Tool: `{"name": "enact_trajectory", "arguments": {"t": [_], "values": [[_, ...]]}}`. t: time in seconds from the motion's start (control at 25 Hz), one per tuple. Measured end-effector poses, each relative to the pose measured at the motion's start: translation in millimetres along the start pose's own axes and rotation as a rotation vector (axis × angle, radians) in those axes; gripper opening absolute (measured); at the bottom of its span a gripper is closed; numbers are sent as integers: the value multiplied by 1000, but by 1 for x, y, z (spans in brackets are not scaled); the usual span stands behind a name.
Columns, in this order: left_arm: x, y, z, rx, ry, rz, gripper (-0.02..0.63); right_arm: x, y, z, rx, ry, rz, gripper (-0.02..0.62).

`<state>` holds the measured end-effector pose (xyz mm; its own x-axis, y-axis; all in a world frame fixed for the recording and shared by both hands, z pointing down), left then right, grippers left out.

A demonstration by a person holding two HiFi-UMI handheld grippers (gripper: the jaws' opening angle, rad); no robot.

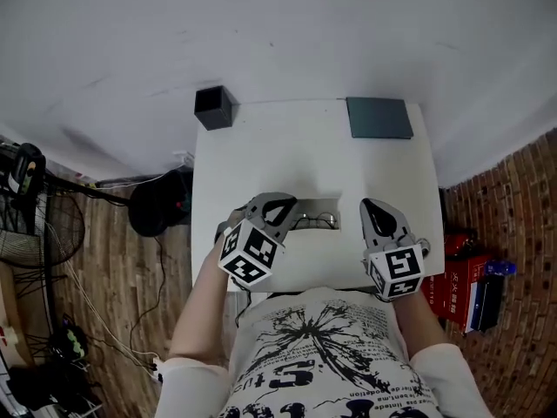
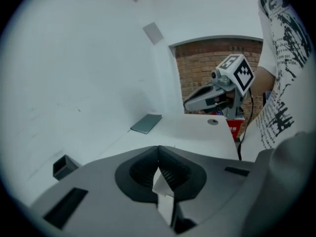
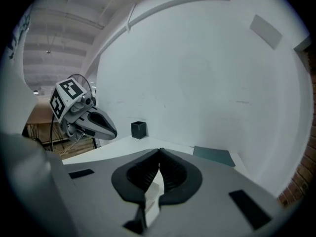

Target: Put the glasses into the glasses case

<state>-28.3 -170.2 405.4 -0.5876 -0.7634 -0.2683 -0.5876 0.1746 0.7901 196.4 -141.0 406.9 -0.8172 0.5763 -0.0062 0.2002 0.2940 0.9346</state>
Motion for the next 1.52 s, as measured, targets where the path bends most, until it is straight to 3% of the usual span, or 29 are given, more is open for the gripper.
{"name": "enact_trajectory", "arguments": {"t": [0.2,0.56,0.8,0.96,1.52], "values": [[11,-1,44,-154,-138,131,14,18,-19,7,-61,14,28,15],[30,0,109,-290,-306,271,14,33,-50,12,-171,17,107,15],[38,-1,121,-340,-404,306,14,36,-57,13,-194,16,121,14],[42,1,119,-338,-459,278,14,36,-59,15,-218,-2,124,14],[39,6,107,-344,-365,296,14,35,-58,17,-203,6,99,14]]}}
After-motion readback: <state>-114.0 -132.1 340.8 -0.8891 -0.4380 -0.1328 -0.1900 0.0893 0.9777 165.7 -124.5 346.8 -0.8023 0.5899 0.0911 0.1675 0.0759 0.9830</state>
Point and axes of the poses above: the fingertips, and each gripper's own axes: z backward along the fingers, x to its left, y out of its underside, the point moved 9 cm from there along z, backward along the fingers, and after that the axes turned 6 degrees about -y, right-handed, at the moved point
